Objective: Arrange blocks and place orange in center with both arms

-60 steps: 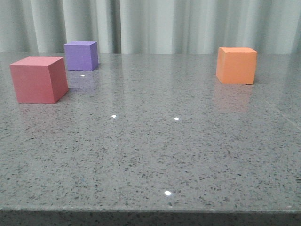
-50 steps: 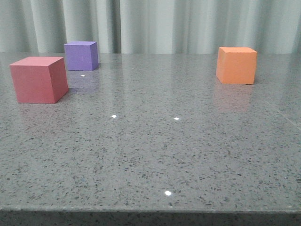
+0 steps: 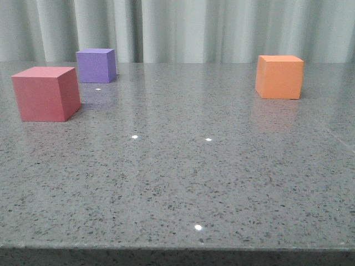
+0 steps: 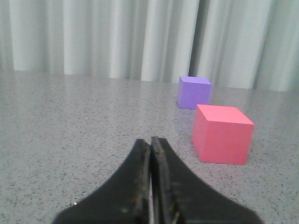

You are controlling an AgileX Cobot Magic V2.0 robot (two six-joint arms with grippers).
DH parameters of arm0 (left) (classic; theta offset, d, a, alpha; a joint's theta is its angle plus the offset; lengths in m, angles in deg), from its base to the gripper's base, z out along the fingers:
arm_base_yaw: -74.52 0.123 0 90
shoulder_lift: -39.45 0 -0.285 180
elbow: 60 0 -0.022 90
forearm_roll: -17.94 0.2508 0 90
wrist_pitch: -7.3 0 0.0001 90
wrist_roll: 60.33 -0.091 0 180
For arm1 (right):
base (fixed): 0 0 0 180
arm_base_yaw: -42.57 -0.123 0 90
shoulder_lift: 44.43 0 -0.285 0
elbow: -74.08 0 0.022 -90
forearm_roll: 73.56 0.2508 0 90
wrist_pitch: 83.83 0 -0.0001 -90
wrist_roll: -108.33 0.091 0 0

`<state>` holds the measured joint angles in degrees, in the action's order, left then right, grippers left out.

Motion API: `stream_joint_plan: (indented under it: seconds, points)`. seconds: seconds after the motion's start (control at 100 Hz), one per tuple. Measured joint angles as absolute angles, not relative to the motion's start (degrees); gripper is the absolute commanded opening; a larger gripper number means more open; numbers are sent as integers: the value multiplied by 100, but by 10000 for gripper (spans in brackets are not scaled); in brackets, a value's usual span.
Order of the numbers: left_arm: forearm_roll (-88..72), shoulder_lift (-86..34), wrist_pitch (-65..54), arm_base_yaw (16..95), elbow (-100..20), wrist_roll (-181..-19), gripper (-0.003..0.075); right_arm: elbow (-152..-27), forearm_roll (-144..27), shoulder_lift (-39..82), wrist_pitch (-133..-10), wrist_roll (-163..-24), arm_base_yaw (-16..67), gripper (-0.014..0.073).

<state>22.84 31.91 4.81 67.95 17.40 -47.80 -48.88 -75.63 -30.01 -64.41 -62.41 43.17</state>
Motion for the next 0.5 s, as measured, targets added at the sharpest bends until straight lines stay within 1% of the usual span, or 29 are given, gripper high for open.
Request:
stream_joint_plan:
  seconds: [0.14, 0.28, 0.37, 0.5]
  points:
    - [2284, 3191, 481, 6795, 1740, -4780, -20, -5966, -7563, -2001, -5333, -6241, 4317, -68]
    - [2284, 3191, 481, 6795, 1740, -4780, -20, -6933, -7550, -924, -4511, -6241, 4317, -68]
    - [2284, 3191, 481, 6795, 1740, -4780, -20, -7391, -7536, -338, -4260, -6241, 4317, -68]
    - [2284, 3191, 481, 6795, 1740, -4780, -20, -7718, -7537, 260, -4170, -6241, 4317, -53]
